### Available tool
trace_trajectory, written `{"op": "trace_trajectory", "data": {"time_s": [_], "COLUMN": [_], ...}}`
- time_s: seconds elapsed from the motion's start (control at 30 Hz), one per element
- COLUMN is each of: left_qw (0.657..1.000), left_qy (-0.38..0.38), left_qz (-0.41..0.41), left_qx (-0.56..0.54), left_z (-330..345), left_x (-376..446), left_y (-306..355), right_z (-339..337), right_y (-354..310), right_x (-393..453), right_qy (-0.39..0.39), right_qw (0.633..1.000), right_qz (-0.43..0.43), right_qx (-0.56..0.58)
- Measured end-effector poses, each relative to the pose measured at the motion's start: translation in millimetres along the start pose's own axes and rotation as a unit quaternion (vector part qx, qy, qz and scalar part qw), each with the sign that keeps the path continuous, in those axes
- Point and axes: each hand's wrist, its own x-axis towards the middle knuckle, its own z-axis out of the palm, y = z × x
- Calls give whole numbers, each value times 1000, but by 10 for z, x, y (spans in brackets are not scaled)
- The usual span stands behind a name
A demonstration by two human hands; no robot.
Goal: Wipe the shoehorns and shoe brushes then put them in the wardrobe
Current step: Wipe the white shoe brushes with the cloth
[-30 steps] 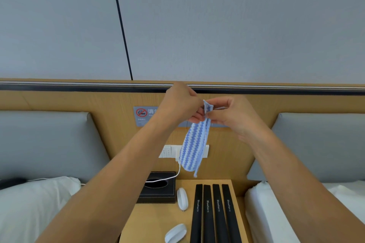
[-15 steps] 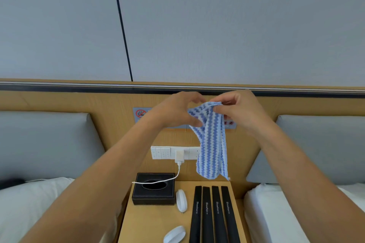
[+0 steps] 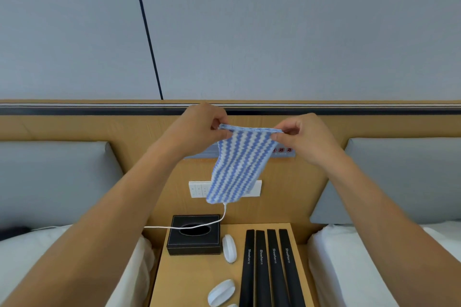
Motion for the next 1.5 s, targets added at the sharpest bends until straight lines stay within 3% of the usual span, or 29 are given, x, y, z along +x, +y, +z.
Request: {"op": "trace_trajectory", "data": {"time_s": [0.37,0.47,0.6,0.77,0.97,1.2,1.3,1.4,1.5], "left_qw": [986,980,974,977,972,963,951,904,850], "left_qy": [-32,-25,46,-17,-45,-53,-46,-16,-93], "left_qz": [-58,-60,3,-24,-50,-63,-61,-91,-207], "left_qx": [-151,-187,-221,-211,-225,-255,-298,-417,-476], "left_z": [208,157,46,237,221,169,71,-89,95], "left_x": [-153,-209,-286,-408,-384,-411,-384,-152,-158], "left_y": [-291,-301,-236,-218,-207,-120,-54,26,-19], "right_z": [299,265,63,127,171,180,138,73,85], "right_y": [209,163,-44,63,137,144,61,-127,-85], "right_x": [-39,-81,-130,-240,-221,-257,-244,-67,-48], "right_qy": [-41,-54,12,-1,-27,-31,-40,7,-120], "right_qw": [996,996,993,998,995,997,991,952,828], "right_qz": [38,7,-70,-57,-35,-48,-39,48,238], "right_qx": [76,74,91,27,91,55,124,301,494]}}
